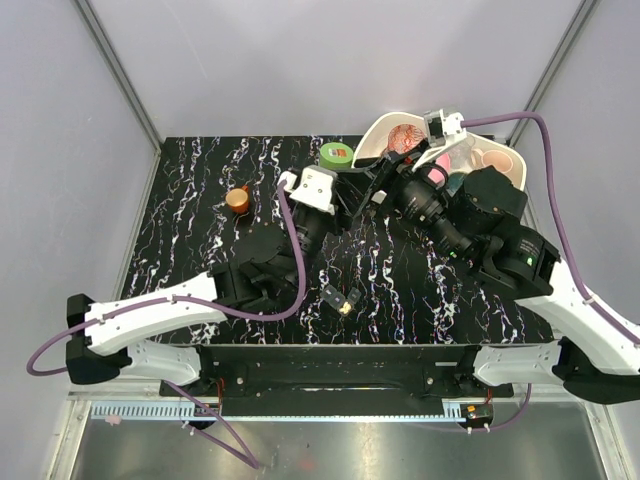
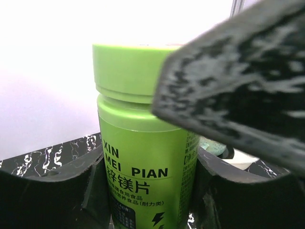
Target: Sort the pills into containers
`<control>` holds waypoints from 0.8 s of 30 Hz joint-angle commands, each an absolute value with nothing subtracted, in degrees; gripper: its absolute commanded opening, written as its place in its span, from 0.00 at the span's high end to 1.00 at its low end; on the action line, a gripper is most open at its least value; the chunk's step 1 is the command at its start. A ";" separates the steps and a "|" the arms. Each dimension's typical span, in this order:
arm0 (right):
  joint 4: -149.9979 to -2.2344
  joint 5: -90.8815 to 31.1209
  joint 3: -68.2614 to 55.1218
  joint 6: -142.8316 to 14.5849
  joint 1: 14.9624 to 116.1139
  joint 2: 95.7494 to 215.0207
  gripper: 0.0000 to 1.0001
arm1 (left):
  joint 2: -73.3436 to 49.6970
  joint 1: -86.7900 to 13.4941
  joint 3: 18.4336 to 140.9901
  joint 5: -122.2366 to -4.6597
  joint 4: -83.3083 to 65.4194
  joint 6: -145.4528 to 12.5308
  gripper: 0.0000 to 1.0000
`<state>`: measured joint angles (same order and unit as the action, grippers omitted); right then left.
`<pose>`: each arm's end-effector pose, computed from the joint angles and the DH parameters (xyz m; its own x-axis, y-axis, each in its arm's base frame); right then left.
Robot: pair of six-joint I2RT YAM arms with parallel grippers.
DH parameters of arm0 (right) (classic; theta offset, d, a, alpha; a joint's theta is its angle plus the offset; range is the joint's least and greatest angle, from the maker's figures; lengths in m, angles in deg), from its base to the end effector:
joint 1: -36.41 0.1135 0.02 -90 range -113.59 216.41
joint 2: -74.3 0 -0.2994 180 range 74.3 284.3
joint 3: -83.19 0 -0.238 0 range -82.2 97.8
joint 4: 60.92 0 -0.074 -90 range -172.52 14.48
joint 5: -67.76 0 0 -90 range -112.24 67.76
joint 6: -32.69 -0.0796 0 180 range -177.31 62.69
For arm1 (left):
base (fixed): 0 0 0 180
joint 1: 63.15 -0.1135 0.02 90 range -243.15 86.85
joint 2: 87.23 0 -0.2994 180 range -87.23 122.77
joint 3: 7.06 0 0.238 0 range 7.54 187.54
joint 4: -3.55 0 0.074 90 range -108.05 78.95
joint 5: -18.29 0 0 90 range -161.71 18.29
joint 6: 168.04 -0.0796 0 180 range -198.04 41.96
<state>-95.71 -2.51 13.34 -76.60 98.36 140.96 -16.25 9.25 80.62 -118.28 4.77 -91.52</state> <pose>0.1278 0.1826 0.5747 -0.1555 0.3695 -0.9161 -0.6595 0.6517 0.3747 0.1376 -0.2426 0.5046 0.1945 -0.0832 -0.9774 0.4124 0.9110 0.0045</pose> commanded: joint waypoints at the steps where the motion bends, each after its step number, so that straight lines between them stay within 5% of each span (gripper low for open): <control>1: -96.18 -5.89 13.25 -76.12 98.99 138.82 0.24 | -19.81 8.84 79.97 -119.26 12.33 -88.33 1.00; 10: -94.50 -10.98 10.26 -71.20 99.08 131.62 0.23 | -23.85 8.84 77.07 -117.51 9.96 -84.55 1.00; 24: -102.59 -31.98 9.55 -61.53 99.16 124.23 0.23 | -31.33 8.84 77.68 -76.83 -5.68 -68.65 1.00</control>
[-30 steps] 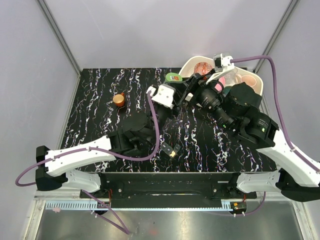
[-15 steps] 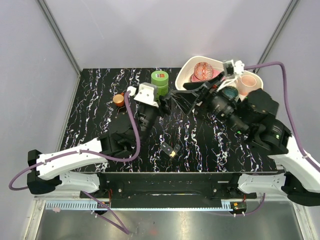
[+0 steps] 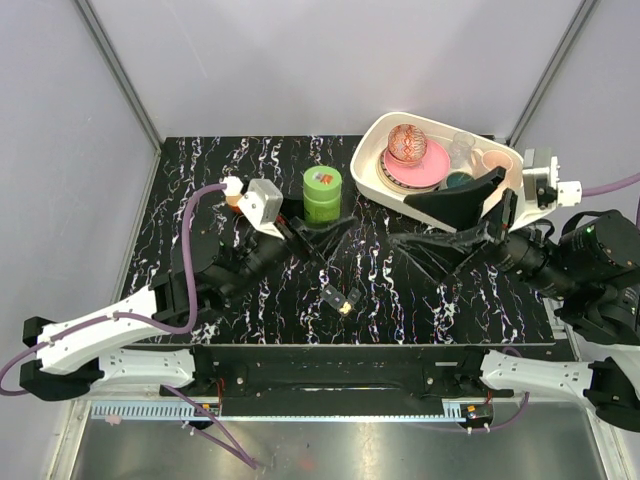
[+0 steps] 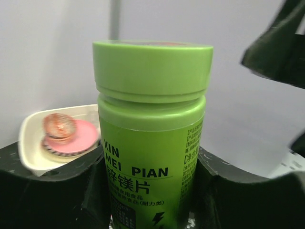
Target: Sort the pills into containers
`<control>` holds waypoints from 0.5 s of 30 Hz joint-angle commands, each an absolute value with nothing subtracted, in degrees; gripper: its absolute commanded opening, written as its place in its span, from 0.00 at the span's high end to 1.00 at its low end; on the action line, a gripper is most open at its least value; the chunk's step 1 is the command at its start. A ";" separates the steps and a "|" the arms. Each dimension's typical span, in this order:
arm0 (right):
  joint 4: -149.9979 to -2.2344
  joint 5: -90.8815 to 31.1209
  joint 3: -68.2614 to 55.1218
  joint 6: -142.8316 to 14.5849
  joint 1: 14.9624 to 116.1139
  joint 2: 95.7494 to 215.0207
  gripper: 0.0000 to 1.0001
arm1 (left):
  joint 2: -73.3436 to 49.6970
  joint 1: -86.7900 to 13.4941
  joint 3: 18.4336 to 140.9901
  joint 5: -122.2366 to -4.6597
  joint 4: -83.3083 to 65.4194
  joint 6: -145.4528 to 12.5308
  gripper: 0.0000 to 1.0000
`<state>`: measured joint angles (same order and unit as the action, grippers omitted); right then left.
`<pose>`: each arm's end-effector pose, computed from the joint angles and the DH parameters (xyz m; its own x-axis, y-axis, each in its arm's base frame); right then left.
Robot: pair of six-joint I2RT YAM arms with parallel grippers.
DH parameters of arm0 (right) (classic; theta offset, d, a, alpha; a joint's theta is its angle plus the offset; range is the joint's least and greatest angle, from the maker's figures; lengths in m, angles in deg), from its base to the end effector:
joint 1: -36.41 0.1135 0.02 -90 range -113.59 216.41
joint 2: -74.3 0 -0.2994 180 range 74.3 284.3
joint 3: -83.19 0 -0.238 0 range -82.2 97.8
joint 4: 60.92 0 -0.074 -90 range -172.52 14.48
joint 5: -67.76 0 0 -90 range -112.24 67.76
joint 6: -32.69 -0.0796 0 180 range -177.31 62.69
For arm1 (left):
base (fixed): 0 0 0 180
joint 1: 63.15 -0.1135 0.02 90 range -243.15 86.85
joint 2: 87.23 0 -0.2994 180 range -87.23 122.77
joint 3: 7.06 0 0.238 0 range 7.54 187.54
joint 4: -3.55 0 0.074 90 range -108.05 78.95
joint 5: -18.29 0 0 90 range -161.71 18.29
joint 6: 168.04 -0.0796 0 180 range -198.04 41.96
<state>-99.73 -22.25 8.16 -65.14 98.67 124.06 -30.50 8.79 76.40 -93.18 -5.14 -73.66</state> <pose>0.0511 0.0971 0.5809 0.0096 0.3110 -0.9504 -0.8948 0.4269 0.1306 0.0925 -0.1898 0.5167 0.0364 -0.3409 -0.9394 0.7819 0.5951 -0.1856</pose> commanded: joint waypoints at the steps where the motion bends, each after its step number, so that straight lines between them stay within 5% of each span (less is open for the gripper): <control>1: -102.77 -34.00 9.38 -61.35 99.08 124.14 0.23 | -30.81 8.84 77.77 -75.33 -5.69 -68.29 1.00; 15: -102.42 -35.16 7.01 -61.88 99.08 123.44 0.22 | -26.32 8.84 77.94 -60.29 0.02 -65.21 1.00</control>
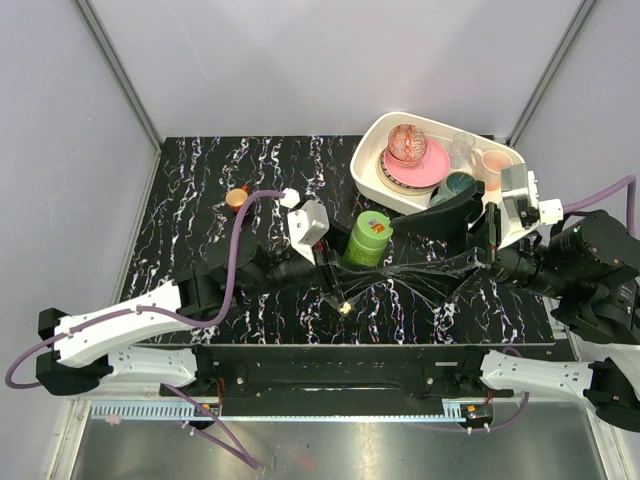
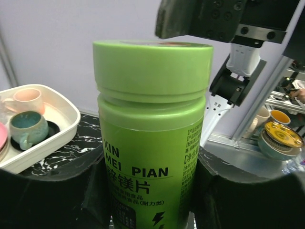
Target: Sort the pills into containers
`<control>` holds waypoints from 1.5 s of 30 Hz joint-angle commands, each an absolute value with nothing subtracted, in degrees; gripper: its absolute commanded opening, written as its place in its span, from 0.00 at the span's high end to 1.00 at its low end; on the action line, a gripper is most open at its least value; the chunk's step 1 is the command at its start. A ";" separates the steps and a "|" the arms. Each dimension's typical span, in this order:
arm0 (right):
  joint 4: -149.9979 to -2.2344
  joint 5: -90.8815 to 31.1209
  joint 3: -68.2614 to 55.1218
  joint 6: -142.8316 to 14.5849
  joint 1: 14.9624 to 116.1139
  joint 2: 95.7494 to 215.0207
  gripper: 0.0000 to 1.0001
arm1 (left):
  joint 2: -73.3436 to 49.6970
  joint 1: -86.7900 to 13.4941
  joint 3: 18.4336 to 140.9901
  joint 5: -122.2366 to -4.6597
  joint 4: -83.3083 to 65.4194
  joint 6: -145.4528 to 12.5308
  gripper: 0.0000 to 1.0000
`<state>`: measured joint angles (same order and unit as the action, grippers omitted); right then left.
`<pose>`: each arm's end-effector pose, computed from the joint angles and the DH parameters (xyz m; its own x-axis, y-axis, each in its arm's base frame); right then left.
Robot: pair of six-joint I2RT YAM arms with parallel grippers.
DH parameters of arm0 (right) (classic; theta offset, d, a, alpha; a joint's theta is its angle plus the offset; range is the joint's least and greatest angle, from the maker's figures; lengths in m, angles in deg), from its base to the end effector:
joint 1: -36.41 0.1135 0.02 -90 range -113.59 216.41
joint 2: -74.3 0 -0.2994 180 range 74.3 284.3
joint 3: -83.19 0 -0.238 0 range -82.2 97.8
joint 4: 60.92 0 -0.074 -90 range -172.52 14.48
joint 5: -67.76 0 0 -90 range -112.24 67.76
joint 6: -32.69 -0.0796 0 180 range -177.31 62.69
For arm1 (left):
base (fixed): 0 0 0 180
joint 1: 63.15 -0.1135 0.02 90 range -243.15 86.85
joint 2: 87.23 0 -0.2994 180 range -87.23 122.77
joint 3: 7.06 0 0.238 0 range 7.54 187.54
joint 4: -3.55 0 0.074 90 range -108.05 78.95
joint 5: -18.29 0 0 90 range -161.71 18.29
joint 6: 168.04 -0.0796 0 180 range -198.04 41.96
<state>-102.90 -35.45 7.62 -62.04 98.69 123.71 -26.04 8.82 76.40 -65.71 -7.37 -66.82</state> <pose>0.0347 0.1052 0.5700 0.0250 0.2201 -0.9751 -0.9707 0.2384 0.0289 0.0683 -0.2366 0.4962 -0.1304 -0.2245 -0.9657 0.9706 0.1699 -0.1706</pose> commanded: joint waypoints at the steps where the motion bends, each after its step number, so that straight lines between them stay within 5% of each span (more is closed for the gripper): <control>1: -101.98 -34.46 6.66 -61.97 99.08 123.35 0.22 | -26.32 8.84 77.86 -59.94 0.46 -65.12 1.00; 30: -100.57 -35.60 5.25 -63.64 99.08 125.28 0.43 | -24.92 9.63 79.79 -50.44 4.16 -64.33 1.00; 45: -101.54 -40.17 4.28 -64.25 99.08 125.46 0.41 | -25.09 9.63 80.14 -52.55 3.81 -64.86 1.00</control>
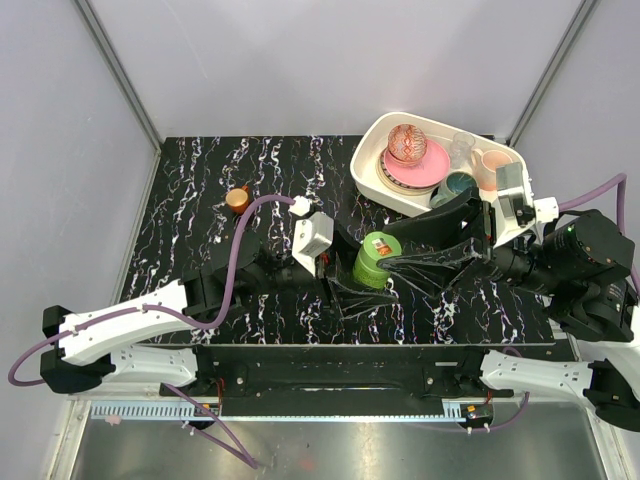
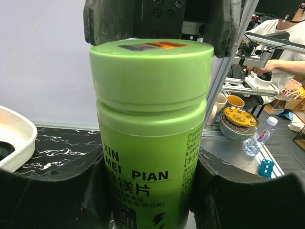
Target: Sort the pills into containers
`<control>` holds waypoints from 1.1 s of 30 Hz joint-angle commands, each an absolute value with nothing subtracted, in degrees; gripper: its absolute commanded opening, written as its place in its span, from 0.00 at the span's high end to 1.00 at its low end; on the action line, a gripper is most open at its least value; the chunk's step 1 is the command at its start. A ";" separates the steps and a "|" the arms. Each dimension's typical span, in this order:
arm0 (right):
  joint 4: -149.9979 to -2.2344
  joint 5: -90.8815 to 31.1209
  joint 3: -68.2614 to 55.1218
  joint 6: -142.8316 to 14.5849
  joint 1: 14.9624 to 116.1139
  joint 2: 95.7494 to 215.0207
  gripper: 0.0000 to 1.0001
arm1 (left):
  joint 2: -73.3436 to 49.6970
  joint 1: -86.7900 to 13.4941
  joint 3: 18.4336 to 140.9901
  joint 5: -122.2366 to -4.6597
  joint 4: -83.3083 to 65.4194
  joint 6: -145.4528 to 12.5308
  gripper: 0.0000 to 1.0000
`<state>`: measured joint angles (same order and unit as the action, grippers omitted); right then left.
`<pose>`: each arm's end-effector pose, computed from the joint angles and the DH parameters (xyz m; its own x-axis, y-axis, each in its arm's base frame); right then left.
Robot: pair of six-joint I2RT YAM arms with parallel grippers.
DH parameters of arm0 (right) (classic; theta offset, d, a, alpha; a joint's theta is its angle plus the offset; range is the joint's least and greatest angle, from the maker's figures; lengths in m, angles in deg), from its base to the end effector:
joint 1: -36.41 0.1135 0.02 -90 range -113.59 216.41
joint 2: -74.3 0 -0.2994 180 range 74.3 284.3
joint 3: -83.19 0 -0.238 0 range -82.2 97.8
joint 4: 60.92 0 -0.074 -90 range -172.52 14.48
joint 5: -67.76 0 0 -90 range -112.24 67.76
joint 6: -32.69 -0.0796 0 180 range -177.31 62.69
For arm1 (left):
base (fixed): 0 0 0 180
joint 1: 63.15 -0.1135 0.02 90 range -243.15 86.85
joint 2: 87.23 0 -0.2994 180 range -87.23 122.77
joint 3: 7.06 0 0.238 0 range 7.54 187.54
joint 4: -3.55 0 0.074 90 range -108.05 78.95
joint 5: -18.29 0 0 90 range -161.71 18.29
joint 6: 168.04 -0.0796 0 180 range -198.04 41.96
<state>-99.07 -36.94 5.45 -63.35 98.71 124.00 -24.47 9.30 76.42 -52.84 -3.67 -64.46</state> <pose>0.0366 0.1132 0.5684 0.0129 0.2435 -0.9698 -0.9774 0.2075 0.0391 0.0511 -0.2469 0.4988 -0.1657 -0.2129 -0.9629 0.9857 -0.0664 -0.1549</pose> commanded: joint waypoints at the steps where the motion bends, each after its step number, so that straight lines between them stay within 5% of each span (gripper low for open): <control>1: -101.62 -40.43 4.28 -64.17 99.08 125.46 0.41 | -25.18 9.63 80.23 -52.90 3.54 -64.86 1.00; 16: -103.38 -44.83 4.46 -63.81 99.08 125.72 0.37 | -25.71 9.63 79.79 -53.87 3.19 -65.12 1.00; 33: -106.63 -31.91 4.02 -62.23 99.08 126.16 0.35 | -26.15 9.63 79.70 -53.43 3.10 -65.30 1.00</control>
